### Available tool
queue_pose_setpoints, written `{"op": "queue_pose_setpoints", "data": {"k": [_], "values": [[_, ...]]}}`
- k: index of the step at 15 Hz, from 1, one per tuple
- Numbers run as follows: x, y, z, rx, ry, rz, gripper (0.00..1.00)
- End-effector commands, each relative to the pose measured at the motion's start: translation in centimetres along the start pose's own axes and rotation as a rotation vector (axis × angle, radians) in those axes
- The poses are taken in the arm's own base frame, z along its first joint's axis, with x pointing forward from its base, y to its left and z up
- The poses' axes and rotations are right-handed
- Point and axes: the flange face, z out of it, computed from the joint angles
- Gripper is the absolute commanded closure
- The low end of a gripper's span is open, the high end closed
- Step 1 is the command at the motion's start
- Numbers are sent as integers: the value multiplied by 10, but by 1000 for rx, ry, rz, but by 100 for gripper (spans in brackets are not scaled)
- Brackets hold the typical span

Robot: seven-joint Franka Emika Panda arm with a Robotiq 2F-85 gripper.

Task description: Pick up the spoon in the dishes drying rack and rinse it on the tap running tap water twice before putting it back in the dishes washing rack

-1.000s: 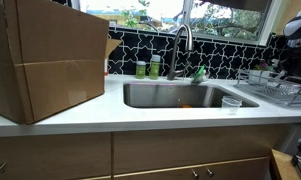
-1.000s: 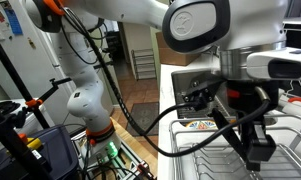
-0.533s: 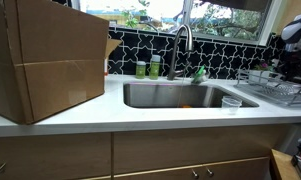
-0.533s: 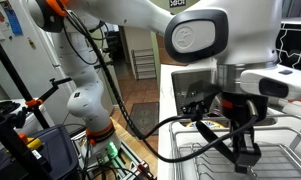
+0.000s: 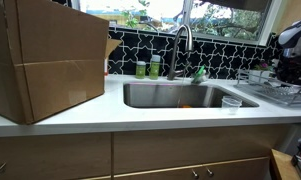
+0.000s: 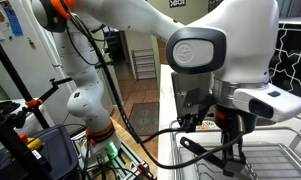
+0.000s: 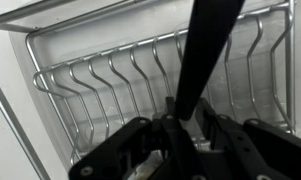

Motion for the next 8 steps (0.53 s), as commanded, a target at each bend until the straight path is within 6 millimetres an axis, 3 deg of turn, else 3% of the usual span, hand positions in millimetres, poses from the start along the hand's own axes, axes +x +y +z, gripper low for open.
{"op": "queue_pose_setpoints", "data": {"k": [1,6,8], "values": [[-1,0,8,39,-5,14,39],[2,-3,19,58,-20,36,2],[6,0,27,14,-44,44,0]]}}
